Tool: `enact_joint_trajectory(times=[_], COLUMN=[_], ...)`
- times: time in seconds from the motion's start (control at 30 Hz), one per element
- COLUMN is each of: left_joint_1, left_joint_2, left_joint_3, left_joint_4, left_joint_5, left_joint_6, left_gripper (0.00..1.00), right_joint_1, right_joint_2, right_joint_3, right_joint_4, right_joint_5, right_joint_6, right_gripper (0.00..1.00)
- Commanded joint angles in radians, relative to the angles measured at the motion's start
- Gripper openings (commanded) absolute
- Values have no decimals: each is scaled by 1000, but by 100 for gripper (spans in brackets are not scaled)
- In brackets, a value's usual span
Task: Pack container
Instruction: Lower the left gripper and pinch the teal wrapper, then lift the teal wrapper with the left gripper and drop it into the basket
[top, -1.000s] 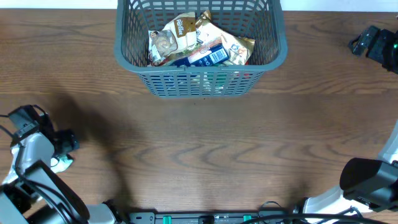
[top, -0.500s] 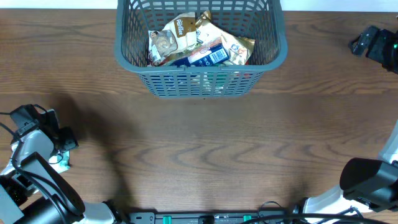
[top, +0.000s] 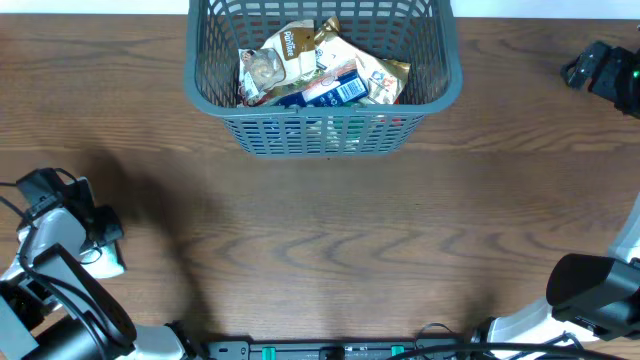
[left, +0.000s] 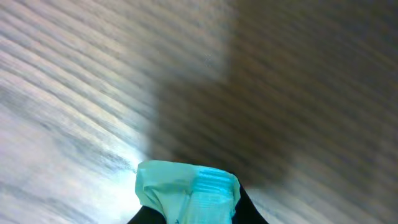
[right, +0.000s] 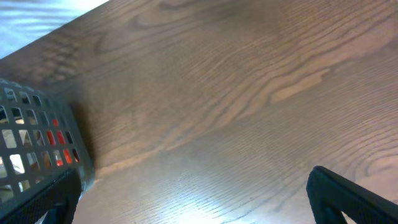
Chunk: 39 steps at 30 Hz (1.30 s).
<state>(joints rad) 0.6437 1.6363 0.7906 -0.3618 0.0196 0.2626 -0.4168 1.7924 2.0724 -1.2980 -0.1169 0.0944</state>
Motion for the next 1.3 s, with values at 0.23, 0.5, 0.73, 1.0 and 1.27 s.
enact_joint_trajectory(times=[0.23, 0.5, 0.73, 1.0, 1.27], left_joint_1=[-188, -457, -657, -808, -920], left_joint_2=[-152, -153, -151, -48, 167], left_joint_3=[337, 906, 1045, 1045, 1045], left_joint_4=[-357, -528, -344, -234, -197], left_joint_5=[77, 77, 79, 255, 261], left_joint_6=[-10, 50, 451, 998, 998], left_gripper=[5, 6, 6, 6, 6], right_joint_1=[-1, -1, -1, -1, -1], right_joint_2=[-4, -4, -4, -4, -4], right_joint_3=[-5, -5, -5, -5, -5], right_joint_4=[-1, -9, -11, -16, -16], right_joint_5=[-7, -8, -8, -8, -8], right_joint_6=[-14, -14, -13, -14, -14], right_gripper=[99, 99, 99, 99, 99])
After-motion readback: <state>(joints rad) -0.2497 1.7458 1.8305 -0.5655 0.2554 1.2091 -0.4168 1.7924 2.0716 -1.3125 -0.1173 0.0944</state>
